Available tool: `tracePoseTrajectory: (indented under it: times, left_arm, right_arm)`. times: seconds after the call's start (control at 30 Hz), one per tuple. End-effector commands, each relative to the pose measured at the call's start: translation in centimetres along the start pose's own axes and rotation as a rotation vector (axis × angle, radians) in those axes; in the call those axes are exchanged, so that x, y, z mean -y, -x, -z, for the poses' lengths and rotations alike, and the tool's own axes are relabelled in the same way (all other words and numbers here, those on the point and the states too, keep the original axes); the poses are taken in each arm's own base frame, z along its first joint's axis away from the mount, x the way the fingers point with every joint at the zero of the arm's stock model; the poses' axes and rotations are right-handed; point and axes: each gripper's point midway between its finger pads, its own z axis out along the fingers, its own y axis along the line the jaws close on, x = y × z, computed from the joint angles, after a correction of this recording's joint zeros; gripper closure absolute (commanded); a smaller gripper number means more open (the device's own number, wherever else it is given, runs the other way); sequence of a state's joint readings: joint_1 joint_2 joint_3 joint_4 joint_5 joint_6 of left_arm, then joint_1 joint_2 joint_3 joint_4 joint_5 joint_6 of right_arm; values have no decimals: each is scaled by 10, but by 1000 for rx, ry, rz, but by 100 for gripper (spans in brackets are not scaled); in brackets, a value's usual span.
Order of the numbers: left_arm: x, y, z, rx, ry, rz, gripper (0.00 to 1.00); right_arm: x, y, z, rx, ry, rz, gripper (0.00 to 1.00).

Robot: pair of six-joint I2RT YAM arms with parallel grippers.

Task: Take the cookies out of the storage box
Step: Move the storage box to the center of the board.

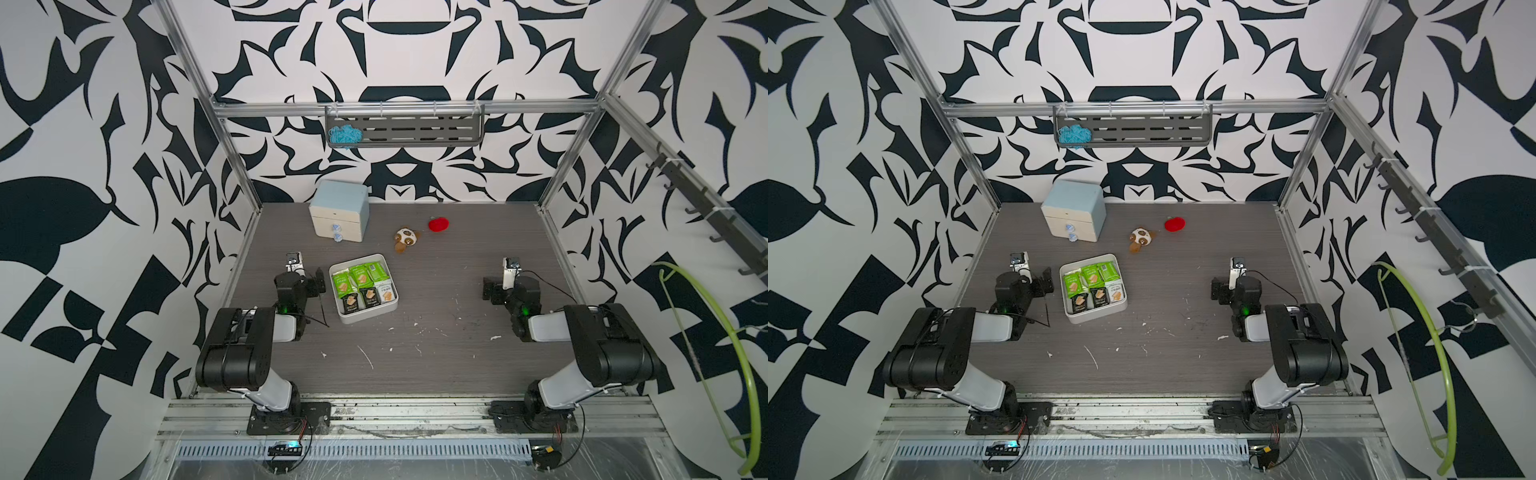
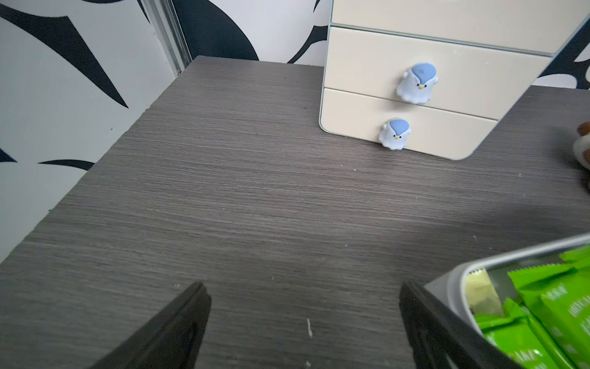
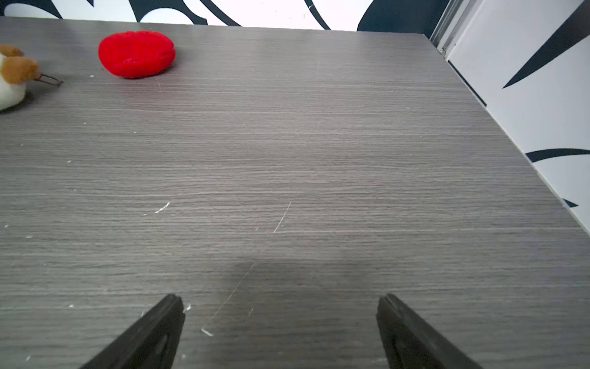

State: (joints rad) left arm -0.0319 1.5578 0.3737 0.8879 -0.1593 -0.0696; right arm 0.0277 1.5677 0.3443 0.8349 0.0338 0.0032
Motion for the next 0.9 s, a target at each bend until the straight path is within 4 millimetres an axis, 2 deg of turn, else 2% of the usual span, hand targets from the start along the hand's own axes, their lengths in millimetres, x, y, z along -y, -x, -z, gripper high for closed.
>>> tracePoseTrajectory:
  times: [0.0, 0.77, 0.87]
  left_arm:
    - [0, 5, 0, 8, 0, -3, 0]
    - [0, 5, 1, 13, -1, -4, 1]
    - [1, 5, 1, 8, -5, -4, 1]
  right_arm:
    - [-1, 24, 1, 69, 1, 4, 0]
    - [1, 24, 1, 70, 14, -7, 0]
    - [2, 34, 7, 93, -2, -12, 0]
